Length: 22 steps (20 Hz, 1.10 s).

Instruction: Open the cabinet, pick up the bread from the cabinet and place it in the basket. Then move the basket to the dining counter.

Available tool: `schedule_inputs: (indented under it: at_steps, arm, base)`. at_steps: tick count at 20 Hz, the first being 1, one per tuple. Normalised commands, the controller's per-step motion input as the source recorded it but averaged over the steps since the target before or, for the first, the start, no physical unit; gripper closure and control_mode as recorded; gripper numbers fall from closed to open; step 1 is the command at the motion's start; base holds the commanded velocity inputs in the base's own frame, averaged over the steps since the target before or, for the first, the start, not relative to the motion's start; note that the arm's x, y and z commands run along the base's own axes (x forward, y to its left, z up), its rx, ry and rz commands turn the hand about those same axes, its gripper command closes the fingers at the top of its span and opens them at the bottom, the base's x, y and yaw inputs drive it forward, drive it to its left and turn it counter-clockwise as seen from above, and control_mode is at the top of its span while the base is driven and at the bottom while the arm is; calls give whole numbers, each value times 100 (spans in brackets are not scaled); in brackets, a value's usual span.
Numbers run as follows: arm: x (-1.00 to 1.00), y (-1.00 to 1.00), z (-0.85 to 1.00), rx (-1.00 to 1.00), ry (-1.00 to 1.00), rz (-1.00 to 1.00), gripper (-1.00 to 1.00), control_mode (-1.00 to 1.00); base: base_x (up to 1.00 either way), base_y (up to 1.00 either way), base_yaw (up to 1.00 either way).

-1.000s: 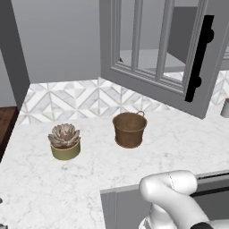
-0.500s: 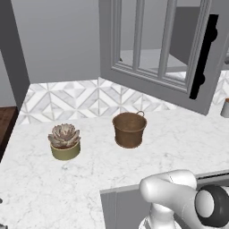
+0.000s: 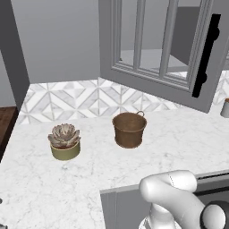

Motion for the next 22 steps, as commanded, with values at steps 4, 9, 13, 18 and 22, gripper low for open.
schedule_inputs:
  at_steps: [4,9,13,18,22]
  arm:
    - [60,0,7,25,3,1,-100,-100]
    - [63,2,15,13,0,22,-100,-100]
    - [3,0,40,3,0,36,-100,-100]
    - [-85,58,4,-1,-3,46,-100,-100]
    - [-44,100,-19,-3,-13,41,-100,-100]
  base:
    - [0,0,0]
    - [0,0,0]
    - [0,0,0]
    - [0,0,0]
    - [0,0,0]
